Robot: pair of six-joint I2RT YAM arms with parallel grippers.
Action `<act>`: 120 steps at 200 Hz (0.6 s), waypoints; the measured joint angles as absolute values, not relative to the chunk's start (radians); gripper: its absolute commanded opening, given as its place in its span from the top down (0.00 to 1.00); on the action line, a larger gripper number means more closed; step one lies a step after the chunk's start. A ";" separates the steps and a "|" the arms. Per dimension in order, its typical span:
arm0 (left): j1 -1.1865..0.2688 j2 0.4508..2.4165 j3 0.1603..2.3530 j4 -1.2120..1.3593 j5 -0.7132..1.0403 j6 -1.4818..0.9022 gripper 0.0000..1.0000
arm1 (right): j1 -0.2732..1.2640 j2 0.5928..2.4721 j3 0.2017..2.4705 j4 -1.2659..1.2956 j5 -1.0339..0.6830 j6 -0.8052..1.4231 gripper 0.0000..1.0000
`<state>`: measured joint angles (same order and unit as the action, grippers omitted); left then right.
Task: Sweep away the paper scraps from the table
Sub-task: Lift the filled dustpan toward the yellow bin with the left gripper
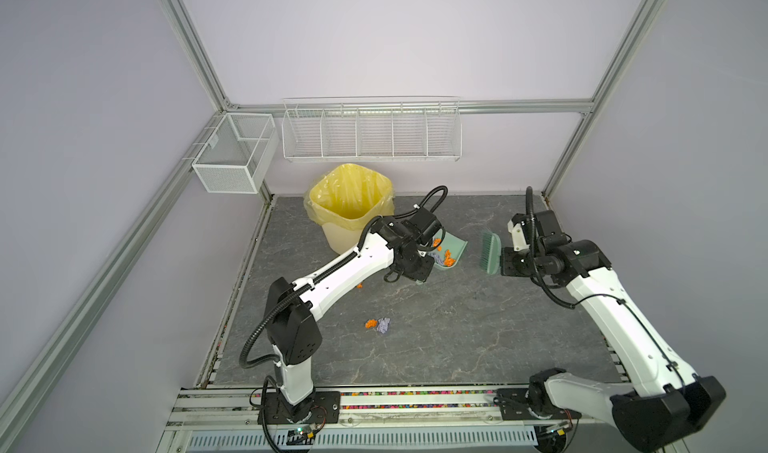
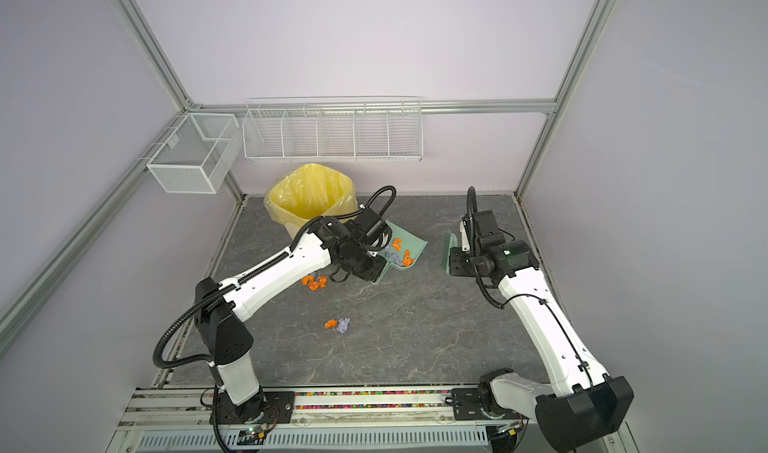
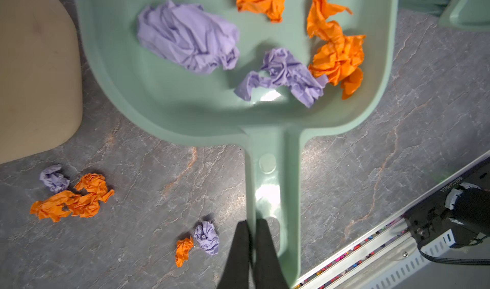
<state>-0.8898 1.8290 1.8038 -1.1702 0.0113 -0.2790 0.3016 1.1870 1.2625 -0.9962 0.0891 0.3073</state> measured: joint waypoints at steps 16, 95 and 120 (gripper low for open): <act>-0.886 1.833 1.848 -1.202 -0.012 -0.275 1.00 | 0.295 1.173 1.252 -0.997 0.089 0.307 0.93; -0.849 1.855 2.017 -1.325 -0.129 -0.249 1.00 | 0.287 1.172 1.222 -0.982 0.062 0.311 0.93; -0.830 1.855 2.052 -1.359 -0.150 -0.239 1.00 | 0.286 1.172 1.208 -0.977 0.051 0.315 0.93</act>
<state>-0.8303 1.8553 2.0521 -1.3586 -0.1497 -0.2386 0.2859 1.1725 1.2076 -0.9771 0.0513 0.3153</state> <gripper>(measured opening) 0.048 0.115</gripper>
